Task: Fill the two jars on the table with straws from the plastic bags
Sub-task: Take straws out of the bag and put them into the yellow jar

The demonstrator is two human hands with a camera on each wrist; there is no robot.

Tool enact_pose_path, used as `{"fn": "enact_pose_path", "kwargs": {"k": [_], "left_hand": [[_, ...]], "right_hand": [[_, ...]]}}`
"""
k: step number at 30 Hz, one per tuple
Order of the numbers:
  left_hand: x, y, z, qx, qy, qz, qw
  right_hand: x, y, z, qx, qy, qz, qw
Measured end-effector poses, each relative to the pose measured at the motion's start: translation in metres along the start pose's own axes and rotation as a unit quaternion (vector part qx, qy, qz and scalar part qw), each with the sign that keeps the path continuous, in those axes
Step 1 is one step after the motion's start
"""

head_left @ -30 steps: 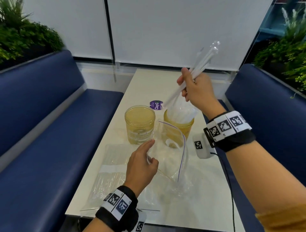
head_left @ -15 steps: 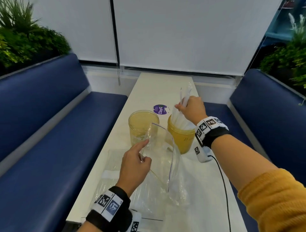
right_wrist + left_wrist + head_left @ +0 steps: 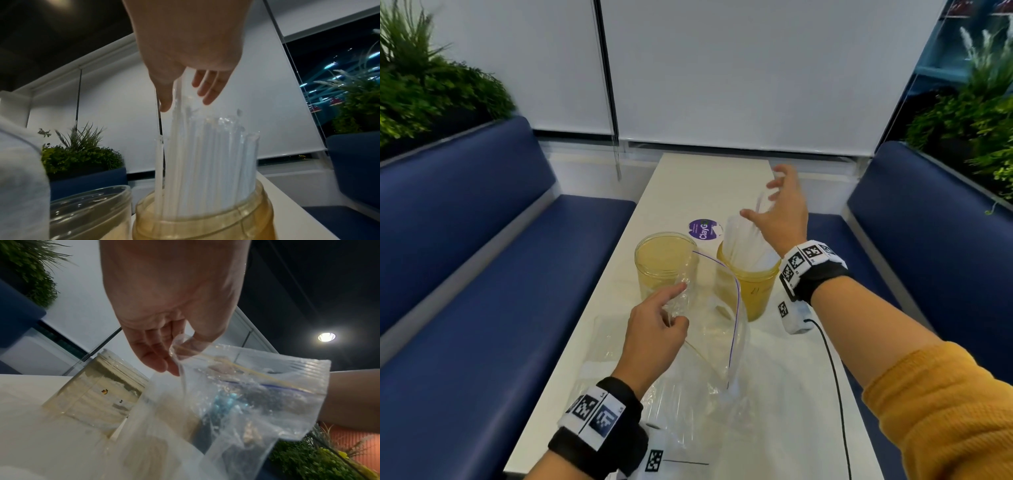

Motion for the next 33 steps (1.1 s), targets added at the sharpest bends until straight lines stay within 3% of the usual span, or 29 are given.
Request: {"fn": "enact_pose_path", "kwargs": {"k": [3,5,7,9,13,16,17,20,24,27,30,31,33], "left_hand": [[-0.002,0.003,0.0,0.0,-0.004,-0.004,1.0],[-0.003,0.006,0.0,-0.002,-0.009,-0.005,1.0],[-0.004,0.009,-0.001,-0.005,-0.015,-0.001,1.0],[-0.004,0.01,0.0,-0.007,-0.021,0.004,1.0],[-0.001,0.009,0.003,-0.006,-0.029,0.014,0.999],[0.001,0.006,0.008,0.004,-0.039,0.03,0.999],[0.002,0.004,0.009,0.009,-0.042,0.037,0.998],[0.007,-0.002,0.015,0.024,-0.046,0.051,0.997],[0.013,-0.013,0.018,0.042,-0.052,0.064,0.996],[0.014,-0.015,0.016,0.051,-0.062,0.063,0.995],[0.014,-0.02,0.013,0.055,-0.067,0.069,0.994],[0.014,-0.023,0.012,0.056,-0.07,0.075,0.993],[0.015,-0.031,0.011,0.061,-0.073,0.084,0.992]], "right_hand": [[-0.001,-0.017,0.003,0.084,-0.006,-0.051,0.995],[-0.024,-0.013,0.0,0.096,-0.108,-0.14,0.98],[-0.055,0.006,-0.017,0.081,-0.264,-0.23,0.933],[-0.068,0.017,-0.028,0.097,-0.317,-0.284,0.9],[-0.052,0.015,-0.014,0.099,-0.184,-0.238,0.949],[-0.066,0.034,-0.024,0.07,-0.254,-0.267,0.927],[-0.064,0.038,-0.025,0.062,-0.248,-0.272,0.928],[-0.041,0.039,-0.019,0.034,-0.137,-0.275,0.951],[-0.056,0.055,-0.031,0.019,-0.252,-0.285,0.924],[-0.043,0.049,-0.031,0.026,-0.19,-0.242,0.951],[-0.056,0.044,-0.046,0.04,-0.272,-0.272,0.922],[-0.055,0.042,-0.049,0.047,-0.266,-0.265,0.926],[-0.033,0.027,-0.05,0.062,-0.167,-0.195,0.964]]}}
Point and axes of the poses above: each hand's wrist, its own z-axis towards the middle knuckle, its own x-axis out of the back of the hand, y = z × x, the point moved 9 cm from there along z, towards the middle knuckle
